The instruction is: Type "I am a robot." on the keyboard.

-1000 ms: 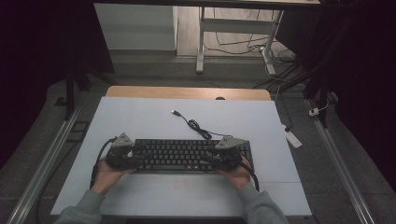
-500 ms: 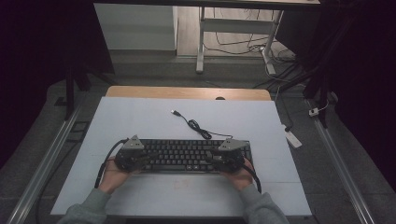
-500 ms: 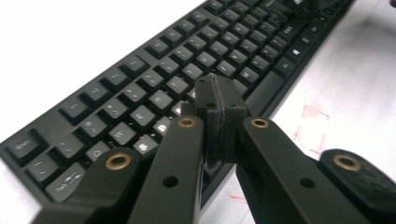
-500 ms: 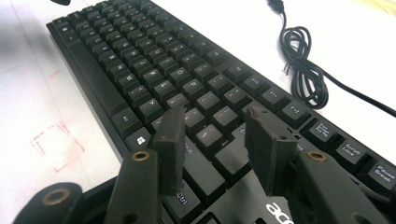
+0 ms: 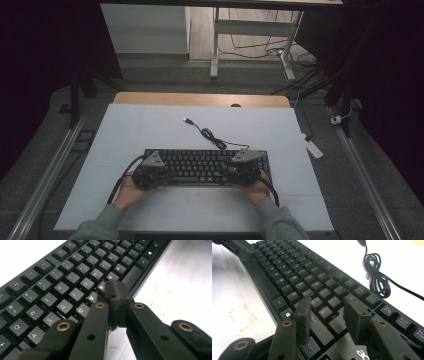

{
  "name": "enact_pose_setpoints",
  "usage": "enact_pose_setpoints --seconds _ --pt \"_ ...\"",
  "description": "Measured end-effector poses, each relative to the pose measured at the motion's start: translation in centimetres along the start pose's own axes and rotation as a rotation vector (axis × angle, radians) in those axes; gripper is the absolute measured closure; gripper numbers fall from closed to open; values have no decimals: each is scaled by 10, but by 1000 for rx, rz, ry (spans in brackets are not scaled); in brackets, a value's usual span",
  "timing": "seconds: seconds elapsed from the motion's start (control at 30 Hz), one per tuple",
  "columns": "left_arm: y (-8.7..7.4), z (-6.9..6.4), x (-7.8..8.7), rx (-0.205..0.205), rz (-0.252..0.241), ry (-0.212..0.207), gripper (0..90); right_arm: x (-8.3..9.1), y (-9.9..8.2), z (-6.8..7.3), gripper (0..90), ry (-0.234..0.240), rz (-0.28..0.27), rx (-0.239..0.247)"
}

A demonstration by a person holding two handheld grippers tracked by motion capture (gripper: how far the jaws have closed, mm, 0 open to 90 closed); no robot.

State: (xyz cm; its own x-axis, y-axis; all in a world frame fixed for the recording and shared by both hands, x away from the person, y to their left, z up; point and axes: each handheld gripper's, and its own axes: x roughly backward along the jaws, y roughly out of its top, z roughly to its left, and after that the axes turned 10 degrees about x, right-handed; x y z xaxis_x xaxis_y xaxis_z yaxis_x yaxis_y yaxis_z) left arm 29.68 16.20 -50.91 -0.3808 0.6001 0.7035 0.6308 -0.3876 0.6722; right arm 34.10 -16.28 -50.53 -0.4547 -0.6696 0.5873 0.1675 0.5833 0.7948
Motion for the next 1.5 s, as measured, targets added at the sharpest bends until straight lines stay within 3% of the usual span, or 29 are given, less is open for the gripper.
enact_pose_setpoints --seconds 0.53,1.1,1.23,1.33,1.5 --pt "-1 -5 -14 -26 47 16 887 -2 0 0 577 1 4 3" --pt "-2 -4 -19 -21 49 28 889 -2 0 1 573 1 9 7" --pt "-1 -5 -14 -22 25 40 888 -2 0 1 573 1 8 7" --pt "1 -3 -7 4 -24 0 883 -2 0 0 572 -1 8 7" --pt "2 -1 1 46 -76 -21 752 -2 0 0 571 -1 8 7"
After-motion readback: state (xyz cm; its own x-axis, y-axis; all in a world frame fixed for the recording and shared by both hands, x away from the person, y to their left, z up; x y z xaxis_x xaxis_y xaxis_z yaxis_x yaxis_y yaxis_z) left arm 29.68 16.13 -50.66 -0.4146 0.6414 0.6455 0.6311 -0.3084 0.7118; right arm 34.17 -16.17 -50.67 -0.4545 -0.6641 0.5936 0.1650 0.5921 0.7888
